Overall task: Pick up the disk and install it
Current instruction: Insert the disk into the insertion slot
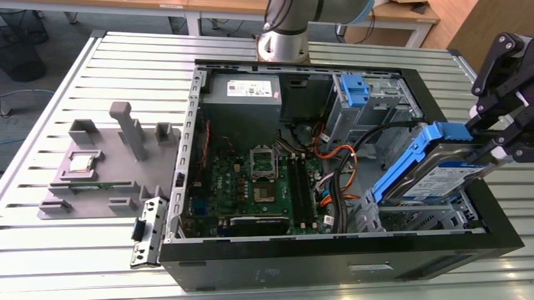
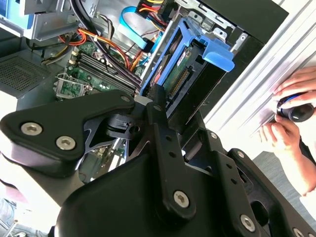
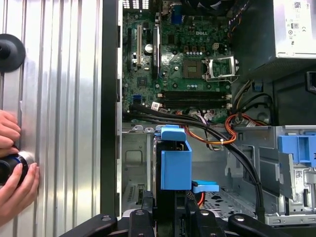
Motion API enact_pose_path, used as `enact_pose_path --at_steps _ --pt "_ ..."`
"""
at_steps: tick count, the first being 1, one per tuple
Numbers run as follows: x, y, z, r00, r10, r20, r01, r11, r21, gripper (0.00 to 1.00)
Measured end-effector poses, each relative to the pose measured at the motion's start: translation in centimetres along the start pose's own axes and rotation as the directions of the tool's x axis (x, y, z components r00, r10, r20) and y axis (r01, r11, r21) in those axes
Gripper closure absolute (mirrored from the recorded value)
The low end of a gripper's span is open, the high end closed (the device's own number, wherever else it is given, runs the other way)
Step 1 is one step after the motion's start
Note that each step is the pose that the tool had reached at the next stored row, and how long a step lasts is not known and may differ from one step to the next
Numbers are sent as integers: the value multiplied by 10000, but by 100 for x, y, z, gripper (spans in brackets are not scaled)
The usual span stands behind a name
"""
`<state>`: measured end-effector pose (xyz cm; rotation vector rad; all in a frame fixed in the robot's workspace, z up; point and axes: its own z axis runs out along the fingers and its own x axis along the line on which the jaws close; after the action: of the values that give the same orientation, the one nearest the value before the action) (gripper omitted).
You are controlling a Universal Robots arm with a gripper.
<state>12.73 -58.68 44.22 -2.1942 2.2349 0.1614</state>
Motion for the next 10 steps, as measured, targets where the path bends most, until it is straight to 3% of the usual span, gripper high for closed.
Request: enact_pose_path --at_steps 10 --pt "9 -8 118 10000 0 0 0 10000 1 65"
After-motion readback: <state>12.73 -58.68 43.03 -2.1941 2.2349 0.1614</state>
